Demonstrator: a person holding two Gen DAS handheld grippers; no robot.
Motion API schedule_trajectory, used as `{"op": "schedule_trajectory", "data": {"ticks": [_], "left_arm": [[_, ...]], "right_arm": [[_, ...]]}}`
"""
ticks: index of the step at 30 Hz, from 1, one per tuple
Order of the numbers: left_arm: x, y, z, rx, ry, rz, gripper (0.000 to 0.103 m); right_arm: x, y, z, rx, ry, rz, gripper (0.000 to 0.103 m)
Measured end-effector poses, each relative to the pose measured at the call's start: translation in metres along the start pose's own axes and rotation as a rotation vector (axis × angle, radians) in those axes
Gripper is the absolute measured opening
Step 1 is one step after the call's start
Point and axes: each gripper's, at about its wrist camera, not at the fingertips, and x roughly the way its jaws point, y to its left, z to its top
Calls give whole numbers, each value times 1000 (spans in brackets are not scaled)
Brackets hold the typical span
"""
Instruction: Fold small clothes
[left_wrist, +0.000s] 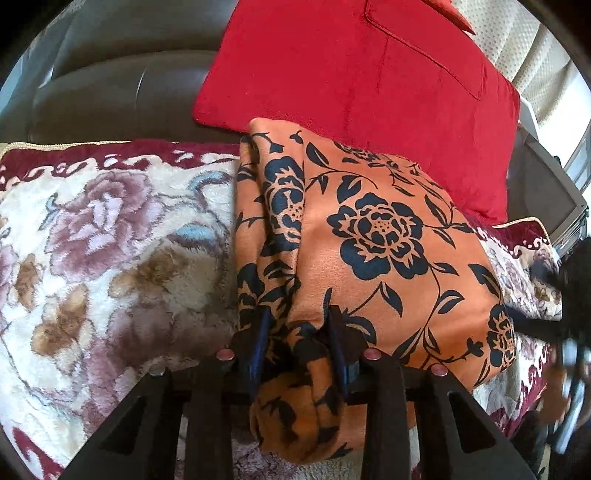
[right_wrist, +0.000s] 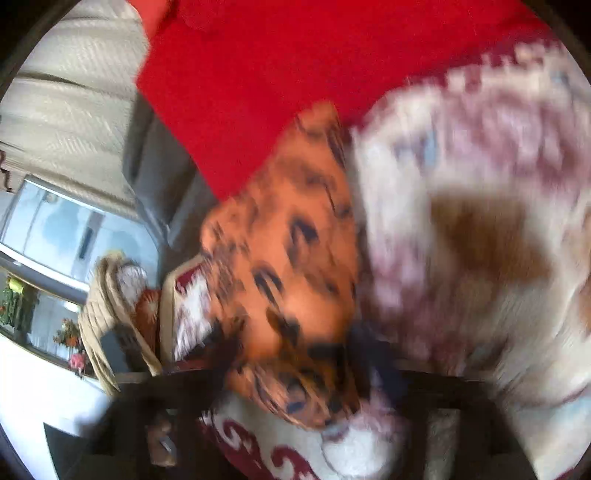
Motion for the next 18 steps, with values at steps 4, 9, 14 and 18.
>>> {"op": "schedule_trajectory", "data": {"ticks": [4, 9, 14, 18], "left_arm": [[5, 3, 0, 0, 2, 0, 33], [5, 9, 0, -5, 2, -34, 34], [5, 11, 0, -7, 2, -38, 34], [7, 13, 0, -10, 5, -37, 34]], "right_arm": [[31, -1, 43, -8, 52, 5, 91], [61, 9, 45, -98, 77, -75, 33], [66, -8, 43, -12, 75, -5, 56], [60, -5, 65, -4, 2, -2, 84]]}}
